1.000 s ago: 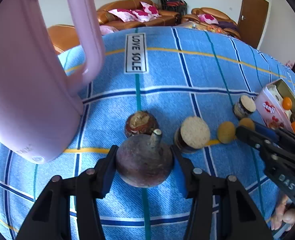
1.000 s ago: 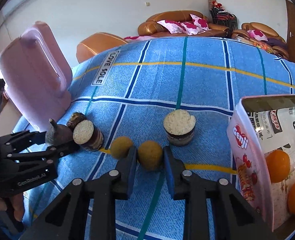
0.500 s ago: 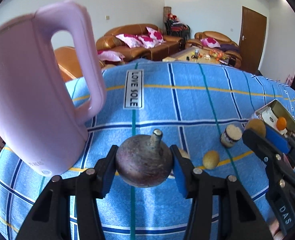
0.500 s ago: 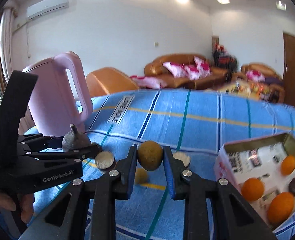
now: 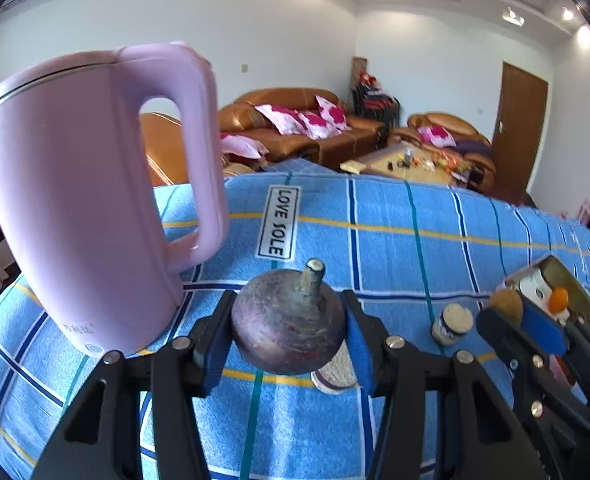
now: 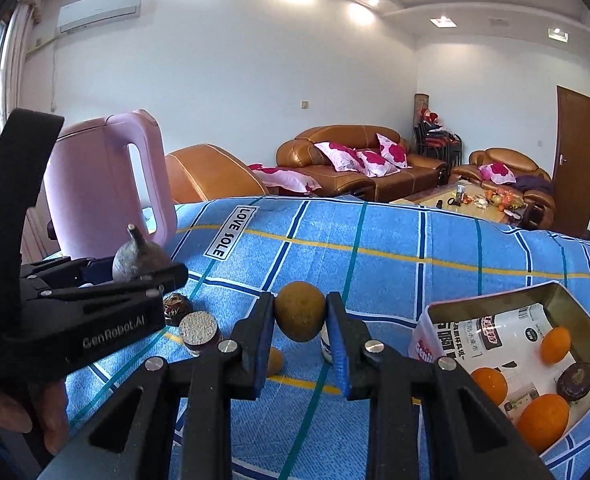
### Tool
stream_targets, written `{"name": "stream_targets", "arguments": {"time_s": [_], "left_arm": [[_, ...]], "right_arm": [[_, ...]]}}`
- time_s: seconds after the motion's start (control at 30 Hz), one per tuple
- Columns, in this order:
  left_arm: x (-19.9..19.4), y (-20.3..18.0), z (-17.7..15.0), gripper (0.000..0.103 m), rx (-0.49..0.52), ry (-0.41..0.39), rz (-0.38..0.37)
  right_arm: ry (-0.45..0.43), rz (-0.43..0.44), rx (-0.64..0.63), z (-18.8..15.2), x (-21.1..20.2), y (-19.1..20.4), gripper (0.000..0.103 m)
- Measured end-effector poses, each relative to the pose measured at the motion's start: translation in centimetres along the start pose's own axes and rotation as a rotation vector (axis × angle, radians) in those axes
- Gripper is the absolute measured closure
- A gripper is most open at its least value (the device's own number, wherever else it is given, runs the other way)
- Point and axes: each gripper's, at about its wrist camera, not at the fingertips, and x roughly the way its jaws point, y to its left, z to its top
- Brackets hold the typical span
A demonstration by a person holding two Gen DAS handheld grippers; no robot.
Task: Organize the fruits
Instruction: 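Grasp the dark purple stemmed fruit with the left tool while the right tool grasps a brown kiwi, then carry the purple fruit and kiwi into the tin and open both tools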
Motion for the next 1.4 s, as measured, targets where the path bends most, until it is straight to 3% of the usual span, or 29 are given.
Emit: {"name": "stream_targets", "arguments": {"time_s": [0.27, 0.47, 0.67, 1.07, 1.4], "left_arm": [[-0.4, 0.3, -0.3, 0.05, -0.059, -0.082, 0.045], [-0.1, 0.6, -0.8, 0.05, -0.092, -0.083, 0.062], [0.0, -0.5, -1.5, 0.05, -0.061, -0.092, 0.093], [-1.8, -1.3, -2.5, 0.05, -0.052, -0.126, 0.107], [-3.4, -2.4, -3.5, 0.05, -0.048, -0.121, 0.063]], "right_arm": [[-0.007, -0.038, 0.006, -0.2, -0.5, -0.4, 0.075], [-0.007, -0.052, 0.006, -0.4, -1.0, -0.6, 0.075], [-0.014, -0.058, -0.012, -0.4, -1.4, -0.4, 0.075], [0.014, -0.035, -0.013, -1.3, -2.6, -1.2, 0.075], [-0.002, -0.058, -0.043, -1.6, -3.8, -2.0, 0.075]]}}
